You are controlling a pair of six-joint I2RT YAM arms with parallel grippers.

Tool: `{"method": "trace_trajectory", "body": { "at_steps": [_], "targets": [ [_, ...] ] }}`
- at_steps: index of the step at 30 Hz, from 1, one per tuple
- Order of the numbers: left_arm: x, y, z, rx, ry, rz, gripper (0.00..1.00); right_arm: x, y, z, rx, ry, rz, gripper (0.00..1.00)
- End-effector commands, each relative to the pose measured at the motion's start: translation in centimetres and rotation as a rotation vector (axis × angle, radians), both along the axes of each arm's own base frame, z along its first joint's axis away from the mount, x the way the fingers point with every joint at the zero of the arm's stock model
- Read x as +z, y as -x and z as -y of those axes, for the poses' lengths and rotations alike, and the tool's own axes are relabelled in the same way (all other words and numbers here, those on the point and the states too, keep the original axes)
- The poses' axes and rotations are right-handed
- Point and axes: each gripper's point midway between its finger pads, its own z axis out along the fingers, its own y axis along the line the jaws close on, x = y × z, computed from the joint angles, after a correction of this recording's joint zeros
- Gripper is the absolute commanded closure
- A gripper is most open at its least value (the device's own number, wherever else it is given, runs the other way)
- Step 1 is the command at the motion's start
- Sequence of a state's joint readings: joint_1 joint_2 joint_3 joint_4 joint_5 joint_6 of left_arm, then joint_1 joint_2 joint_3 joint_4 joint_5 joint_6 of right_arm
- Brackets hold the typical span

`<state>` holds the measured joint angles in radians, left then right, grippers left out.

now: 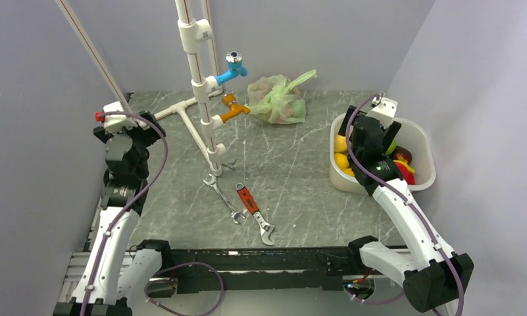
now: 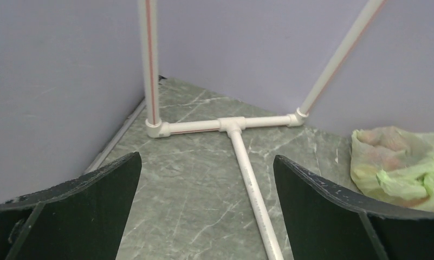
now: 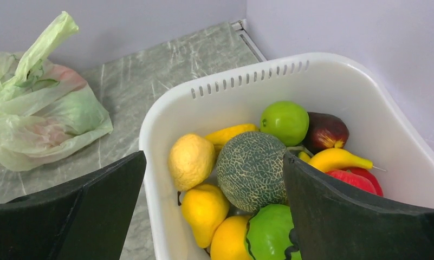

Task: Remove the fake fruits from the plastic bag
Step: Move the plastic bag to the center of the board.

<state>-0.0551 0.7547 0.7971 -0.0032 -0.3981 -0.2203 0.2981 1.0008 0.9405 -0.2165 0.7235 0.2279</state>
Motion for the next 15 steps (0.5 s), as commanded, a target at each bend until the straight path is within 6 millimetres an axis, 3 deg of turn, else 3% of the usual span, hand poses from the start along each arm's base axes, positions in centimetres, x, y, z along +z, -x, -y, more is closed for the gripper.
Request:
{"method": "trace_trajectory", "body": {
  "at_steps": [1,6,8,11,15],
  "targets": [
    [1.2,-1.5,1.8,-0.122,-0.032,-0.012,0.01,3.3,-0.5,-0.3,0.013,-0.007,0.078,0.00],
    [1.2,-2.3,2.1,-0.165,0.012,-0.031,0.01,3.8,-0.7,-2.1,0.141,-0.013,0.122,0.00],
    [1.7,-2.6,1.4,-0.155,0.017,-0.035,0.01,3.8,-1.0,-3.1,0.194,-0.033,0.130,0.00],
    [2.6,-3.4,1.8,-0.217,0.010,-0.040,0.01,3.8,-1.8,-4.6,0.250,-0.087,0.142,0.00],
    [1.3,-4.0,2.4,-0.278,0.018,-0.077,0.01,3.6,-3.2,-7.2,0.351,-0.170,0.150,0.00]
  ]
}}
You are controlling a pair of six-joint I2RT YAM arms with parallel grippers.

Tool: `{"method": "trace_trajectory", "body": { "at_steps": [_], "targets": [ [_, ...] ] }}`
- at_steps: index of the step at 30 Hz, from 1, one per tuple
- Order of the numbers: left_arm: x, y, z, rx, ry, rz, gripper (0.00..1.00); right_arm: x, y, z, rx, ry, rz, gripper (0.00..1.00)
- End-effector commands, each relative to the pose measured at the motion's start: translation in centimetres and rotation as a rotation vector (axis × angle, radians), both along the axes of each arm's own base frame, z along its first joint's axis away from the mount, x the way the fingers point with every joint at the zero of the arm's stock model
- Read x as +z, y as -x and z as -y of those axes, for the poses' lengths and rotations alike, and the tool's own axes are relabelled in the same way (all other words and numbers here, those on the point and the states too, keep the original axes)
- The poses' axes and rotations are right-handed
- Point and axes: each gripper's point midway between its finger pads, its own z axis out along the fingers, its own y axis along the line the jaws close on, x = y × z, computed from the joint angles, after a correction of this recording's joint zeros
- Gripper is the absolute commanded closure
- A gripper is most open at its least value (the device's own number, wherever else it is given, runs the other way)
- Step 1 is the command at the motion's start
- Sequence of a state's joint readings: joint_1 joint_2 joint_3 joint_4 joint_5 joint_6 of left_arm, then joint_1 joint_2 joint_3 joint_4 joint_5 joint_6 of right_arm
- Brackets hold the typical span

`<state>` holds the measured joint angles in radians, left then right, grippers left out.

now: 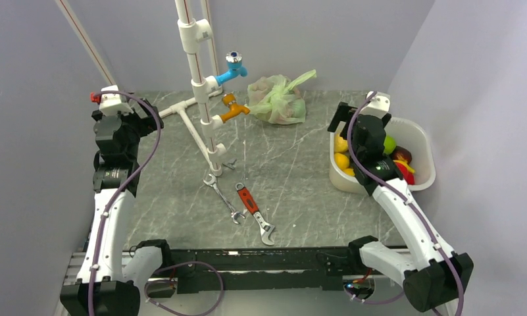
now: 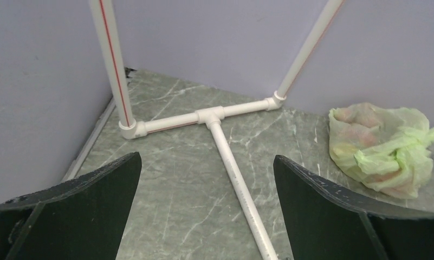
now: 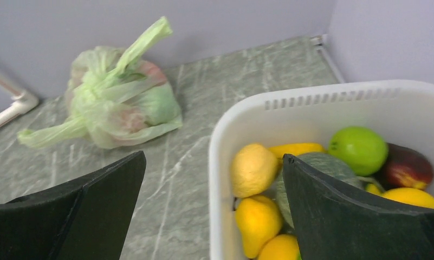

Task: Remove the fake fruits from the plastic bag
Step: Move the plastic bag to the center of the board.

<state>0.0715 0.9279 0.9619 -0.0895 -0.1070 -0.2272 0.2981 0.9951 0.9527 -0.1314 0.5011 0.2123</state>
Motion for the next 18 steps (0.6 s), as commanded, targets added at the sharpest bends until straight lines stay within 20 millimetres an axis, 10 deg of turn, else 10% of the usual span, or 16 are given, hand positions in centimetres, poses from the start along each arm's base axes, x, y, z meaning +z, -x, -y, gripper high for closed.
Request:
{"method": "trace_trajectory", "body": {
  "at_steps": [1,18],
  "targets": [
    [0.4,-0.4,1.8,-0.137,0.016,0.015,0.01,1.5,-2.0,-3.9,0.154,-0.129,0.066,0.00],
    [-2.1,-0.8,3.8,-0.288,0.109,-0.053,0.01,-2.1,-12.8,-12.5,0.388,-0.300,0.022,0.00]
  ]
}}
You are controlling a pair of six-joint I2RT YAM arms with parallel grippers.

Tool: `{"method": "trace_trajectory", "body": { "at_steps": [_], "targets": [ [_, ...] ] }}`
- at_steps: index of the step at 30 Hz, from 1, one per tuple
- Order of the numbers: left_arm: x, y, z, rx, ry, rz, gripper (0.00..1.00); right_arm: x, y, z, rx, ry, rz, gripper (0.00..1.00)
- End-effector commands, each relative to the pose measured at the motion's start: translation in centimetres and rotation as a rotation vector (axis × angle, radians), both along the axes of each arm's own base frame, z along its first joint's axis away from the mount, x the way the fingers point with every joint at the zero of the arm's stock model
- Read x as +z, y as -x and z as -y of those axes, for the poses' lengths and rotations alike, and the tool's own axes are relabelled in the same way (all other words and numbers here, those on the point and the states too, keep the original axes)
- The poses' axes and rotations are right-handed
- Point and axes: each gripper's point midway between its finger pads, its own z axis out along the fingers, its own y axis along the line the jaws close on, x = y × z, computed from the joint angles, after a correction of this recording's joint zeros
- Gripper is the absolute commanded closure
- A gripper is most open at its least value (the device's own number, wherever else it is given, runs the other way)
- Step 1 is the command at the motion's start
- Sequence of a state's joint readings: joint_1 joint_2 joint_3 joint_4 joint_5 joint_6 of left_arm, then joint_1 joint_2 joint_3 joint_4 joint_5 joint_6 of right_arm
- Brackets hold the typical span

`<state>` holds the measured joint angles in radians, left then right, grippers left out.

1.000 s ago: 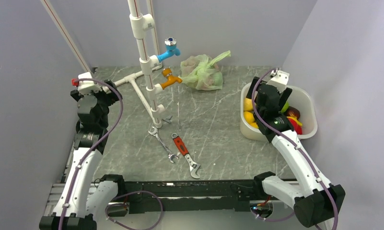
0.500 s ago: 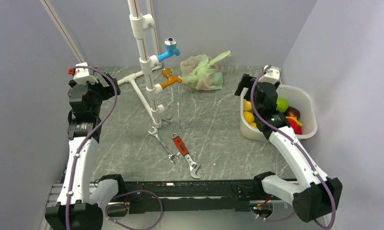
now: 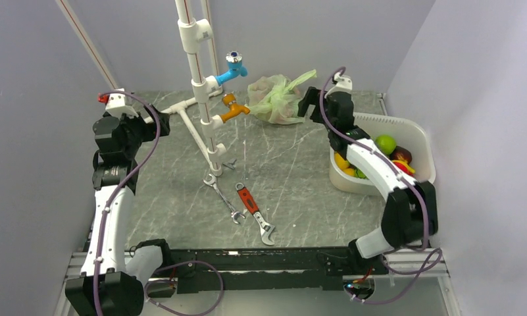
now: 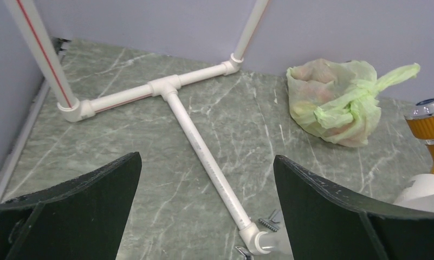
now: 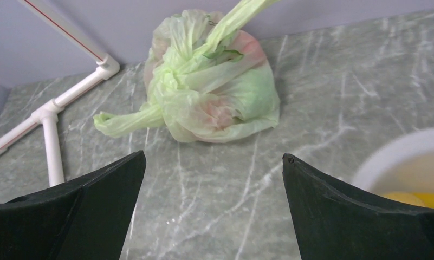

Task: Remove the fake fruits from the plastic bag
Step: Move the plastic bag to the center of the board.

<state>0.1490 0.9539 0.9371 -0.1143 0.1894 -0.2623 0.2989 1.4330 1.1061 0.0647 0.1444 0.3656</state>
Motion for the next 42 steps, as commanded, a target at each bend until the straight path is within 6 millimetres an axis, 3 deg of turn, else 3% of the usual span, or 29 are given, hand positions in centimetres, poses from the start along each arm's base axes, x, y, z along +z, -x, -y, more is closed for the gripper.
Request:
{"method": "trace_trajectory", "body": {
  "at_steps": [1,8,15,25,31,36,42],
  "targets": [
    [0.4,-0.6,1.5,-0.087,0.048,0.007,0.01,2.8,-4.1,-3.1,0.065,-0.138,0.104,0.00],
    [-0.9,-1.1,2.9,-0.175,0.065,-0.013,0.01,-1.3,-10.2,-7.2,0.158,-0.196,0.011,0.00],
    [-1.5,-1.5,3.2,-0.197,0.071,-0.035,0.01,-5.7,-13.2,-9.2,0.208,-0.191,-0.082,0.12],
    [-3.3,-2.7,4.0,-0.244,0.128,-0.117,0.01,-9.2,-14.0,-9.3,0.208,-0.144,-0.127,0.25],
    [-4.7,-3.3,4.5,-0.274,0.160,-0.178,0.01,-9.4,-13.4,-10.7,0.300,-0.128,-0.125,0.33],
    [-6.1,-3.8,4.3,-0.265,0.170,-0.234,0.01,-9.4,-12.2,-11.8,0.370,-0.139,-0.149,0.52],
    [-7.7,-4.5,4.7,-0.290,0.208,-0.305,0.01,-9.3,-10.1,-12.4,0.428,-0.126,-0.163,0.58]
  ]
}}
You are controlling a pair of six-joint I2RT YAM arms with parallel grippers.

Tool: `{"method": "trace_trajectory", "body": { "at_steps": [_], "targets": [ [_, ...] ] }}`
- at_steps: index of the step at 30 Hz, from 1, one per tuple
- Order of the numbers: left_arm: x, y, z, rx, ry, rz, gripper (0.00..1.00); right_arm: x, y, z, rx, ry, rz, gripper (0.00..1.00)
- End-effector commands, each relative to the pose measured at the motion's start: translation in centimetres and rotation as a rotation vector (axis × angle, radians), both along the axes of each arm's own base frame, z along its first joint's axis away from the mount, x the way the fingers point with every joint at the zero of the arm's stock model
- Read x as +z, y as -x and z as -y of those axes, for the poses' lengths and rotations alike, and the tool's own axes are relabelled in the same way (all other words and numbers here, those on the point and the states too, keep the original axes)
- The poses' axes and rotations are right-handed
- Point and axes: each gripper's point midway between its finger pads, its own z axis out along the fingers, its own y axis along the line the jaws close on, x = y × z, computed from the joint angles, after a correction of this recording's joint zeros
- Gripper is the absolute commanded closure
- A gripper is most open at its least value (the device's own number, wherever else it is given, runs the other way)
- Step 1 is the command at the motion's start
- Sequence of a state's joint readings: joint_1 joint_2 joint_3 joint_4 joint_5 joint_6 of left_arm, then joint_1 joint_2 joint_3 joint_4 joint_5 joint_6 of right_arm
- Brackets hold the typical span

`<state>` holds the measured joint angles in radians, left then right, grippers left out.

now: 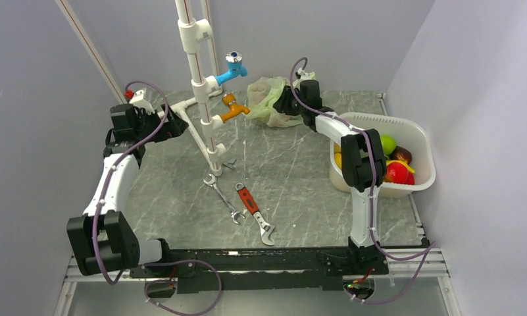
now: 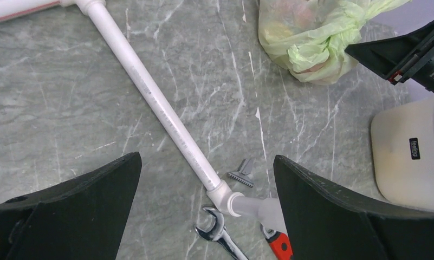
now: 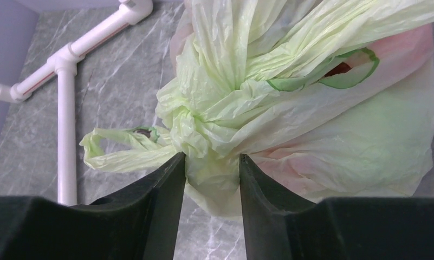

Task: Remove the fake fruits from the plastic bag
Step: Move the plastic bag to the center of the board.

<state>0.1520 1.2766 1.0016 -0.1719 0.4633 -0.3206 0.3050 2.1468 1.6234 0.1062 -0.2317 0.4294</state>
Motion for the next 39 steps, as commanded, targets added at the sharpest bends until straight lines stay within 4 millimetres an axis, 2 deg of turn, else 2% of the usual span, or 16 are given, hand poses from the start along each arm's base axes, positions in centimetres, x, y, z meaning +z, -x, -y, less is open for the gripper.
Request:
{"method": "trace_trajectory", "body": {
  "at_steps": [1,7,14,17,22,25,27,31,34,39],
  "targets": [
    [1.0,-0.8,0.8,-0.048,0.045,-0.005,0.01,2.6,1.9,-1.3,0.095,-0.014,0.040,0.62],
    [-0.4,-1.2,1.8,-0.090,0.105,-0.058,0.01,1.5,5.0,-2.0,0.169,-0.008,0.002,0.71],
    [-1.9,-1.7,2.8,-0.138,0.158,-0.111,0.04,1.3,10.2,-2.8,0.254,-0.004,-0.013,0.82],
    [-2.7,-1.8,3.8,-0.186,0.206,-0.134,0.05,1.2,13.2,-3.3,0.307,-0.012,-0.024,0.87],
    [-4.1,-2.3,6.2,-0.328,0.272,-0.173,0.15,0.6,19.5,-5.4,0.450,-0.063,-0.049,0.89],
    [-4.9,-3.0,8.4,-0.451,0.348,-0.180,0.16,0.2,23.2,-6.0,0.534,-0.071,-0.050,0.89],
    [-4.6,-3.6,9.8,-0.511,0.416,-0.170,0.16,0.2,24.9,-6.0,0.567,-0.048,-0.041,0.89],
    [-4.1,-4.4,12.6,-0.629,0.368,-0.141,0.18,0.6,27.0,-5.2,0.580,-0.044,-0.030,0.88],
    [-4.7,-3.3,15.9,-0.783,0.302,-0.125,0.18,1.0,27.7,-5.2,0.589,-0.072,-0.032,0.87],
    [-7.3,-2.4,18.0,-0.862,0.344,-0.158,0.20,1.3,26.6,-5.4,0.524,-0.110,-0.071,0.87]
  ]
}}
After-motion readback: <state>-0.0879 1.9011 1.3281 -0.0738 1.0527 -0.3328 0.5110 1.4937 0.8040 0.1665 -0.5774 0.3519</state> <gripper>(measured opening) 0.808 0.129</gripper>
